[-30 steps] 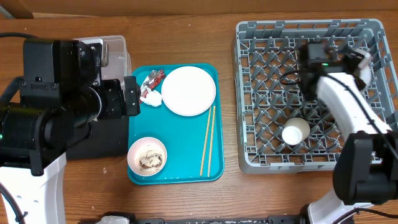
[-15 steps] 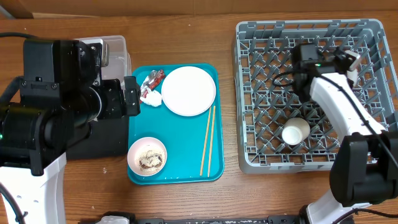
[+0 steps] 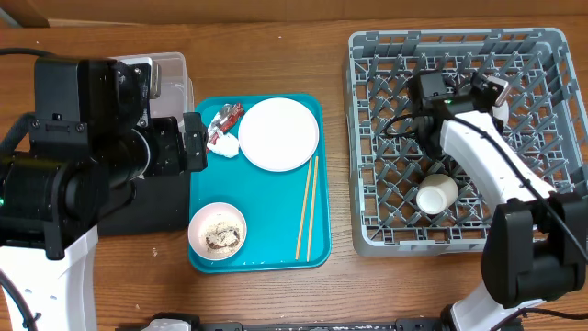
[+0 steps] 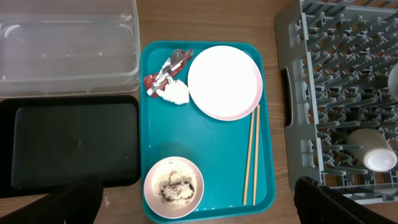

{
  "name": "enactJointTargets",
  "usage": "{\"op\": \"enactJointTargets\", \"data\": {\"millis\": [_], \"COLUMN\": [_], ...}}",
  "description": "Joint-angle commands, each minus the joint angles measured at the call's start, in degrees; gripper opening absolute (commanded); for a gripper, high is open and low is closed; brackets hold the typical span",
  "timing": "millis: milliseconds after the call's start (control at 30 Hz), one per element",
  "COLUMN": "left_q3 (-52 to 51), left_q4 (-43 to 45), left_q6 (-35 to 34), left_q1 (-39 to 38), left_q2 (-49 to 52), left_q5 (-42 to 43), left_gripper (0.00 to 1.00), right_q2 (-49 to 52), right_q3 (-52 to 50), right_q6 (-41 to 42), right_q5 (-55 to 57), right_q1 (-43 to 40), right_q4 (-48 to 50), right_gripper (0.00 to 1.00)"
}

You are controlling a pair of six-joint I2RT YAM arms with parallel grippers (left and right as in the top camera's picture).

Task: Sort waste into correct bins and load items into the dishwasher
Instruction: 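Lower the bowl onto the rack pegs and open the right gripper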

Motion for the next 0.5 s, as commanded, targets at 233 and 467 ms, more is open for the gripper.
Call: {"op": "enactJointTargets", "data": {"millis": [233,467], "left_q3": [0.44,0.44], "left_q4": [0.07,0.07], "left_q6": [-1.01,-1.01], "left_q1": [0.13,0.13], "left_q2": [0.24,0.24], "left_q5": [-0.39,-0.39], "left_gripper": [1.0,1.0], "right_q2": [0.33,0.33], "right_q3": [-1.46,-1.46], "right_q6": [-0.09,-0.07], "right_q5": [1.42,4.33], "right_q1": [7.45,11.67], "right_q4": [0.02,-0.96], "right_gripper": [0.13,0.38]}}
